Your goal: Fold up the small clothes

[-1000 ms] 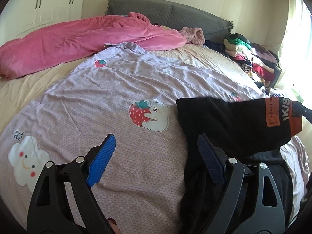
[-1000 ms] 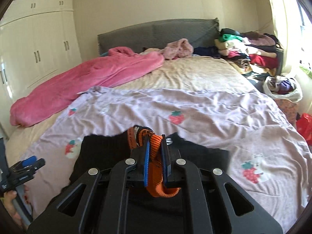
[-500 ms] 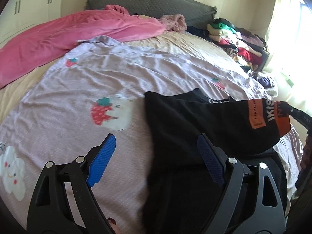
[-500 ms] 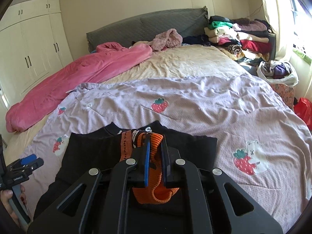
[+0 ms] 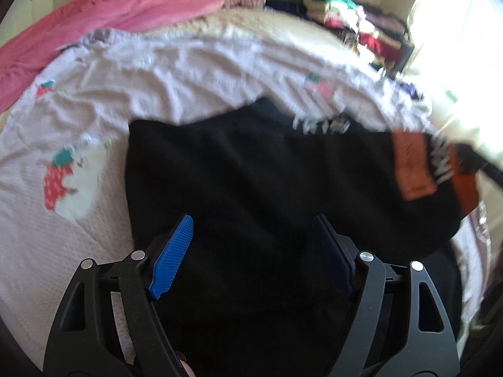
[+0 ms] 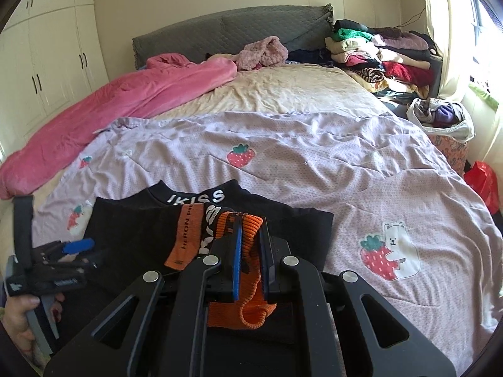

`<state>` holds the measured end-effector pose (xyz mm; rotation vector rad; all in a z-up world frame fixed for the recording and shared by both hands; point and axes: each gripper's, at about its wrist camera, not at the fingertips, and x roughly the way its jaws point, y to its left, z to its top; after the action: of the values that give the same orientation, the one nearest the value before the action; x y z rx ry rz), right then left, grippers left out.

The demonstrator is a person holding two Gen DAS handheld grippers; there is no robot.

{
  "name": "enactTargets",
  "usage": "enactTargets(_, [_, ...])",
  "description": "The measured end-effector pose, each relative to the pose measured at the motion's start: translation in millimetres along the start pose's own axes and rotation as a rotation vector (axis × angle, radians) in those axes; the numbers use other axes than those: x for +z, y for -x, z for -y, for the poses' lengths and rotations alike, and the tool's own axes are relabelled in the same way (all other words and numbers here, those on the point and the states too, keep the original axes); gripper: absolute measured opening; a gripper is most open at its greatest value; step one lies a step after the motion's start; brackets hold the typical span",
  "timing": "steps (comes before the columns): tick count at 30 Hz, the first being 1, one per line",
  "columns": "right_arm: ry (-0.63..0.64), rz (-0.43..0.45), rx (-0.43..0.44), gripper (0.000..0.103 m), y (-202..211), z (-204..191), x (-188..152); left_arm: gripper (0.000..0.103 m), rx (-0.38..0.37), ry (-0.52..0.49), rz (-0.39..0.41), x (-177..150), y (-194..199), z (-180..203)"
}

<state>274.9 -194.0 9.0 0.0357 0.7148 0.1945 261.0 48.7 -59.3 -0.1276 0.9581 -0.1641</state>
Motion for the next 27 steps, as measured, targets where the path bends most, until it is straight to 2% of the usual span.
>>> enactTargets(2, [0.005,-0.021,-0.032,0.01,-5.4,0.0,-2.4,0.07,-0.005,-0.01,0.006,-3.4,-1.6,-1.1])
enactTargets(4, [0.007,-0.04,-0.101,0.014,-13.3,0.2,-8.0,0.07,-0.014,-0.019,0.012,-4.7,0.1,-2.0])
enactTargets(7, [-0.023,-0.032,-0.168,0.017,-16.1,9.0,-16.9,0.07,-0.041,-0.002,0.018,-6.5,3.1,-9.0])
enactTargets(11, [-0.05,-0.049,-0.121,0.02,-14.1,13.9,-30.9,0.07,-0.05,0.019,0.04,-6.3,11.3,-16.0])
enactTargets(17, [0.007,-0.091,-0.009,0.029,-19.5,-13.8,-44.8,0.07,-0.017,0.014,0.114,-7.7,34.5,-20.1])
enactTargets(22, [0.049,-0.113,0.039,0.031,-27.0,-38.4,-50.0,0.07,0.012,-0.147,0.142,-12.1,41.5,9.8])
enactTargets(24, [0.067,-0.13,0.059,0.031,-32.3,-46.1,-52.6,0.07,0.022,-0.195,0.102,-15.9,31.2,19.8])
enactTargets(27, [0.088,-0.153,0.057,0.033,-39.3,-49.2,-57.0,0.07,0.047,-0.177,0.017,-21.4,12.4,12.4])
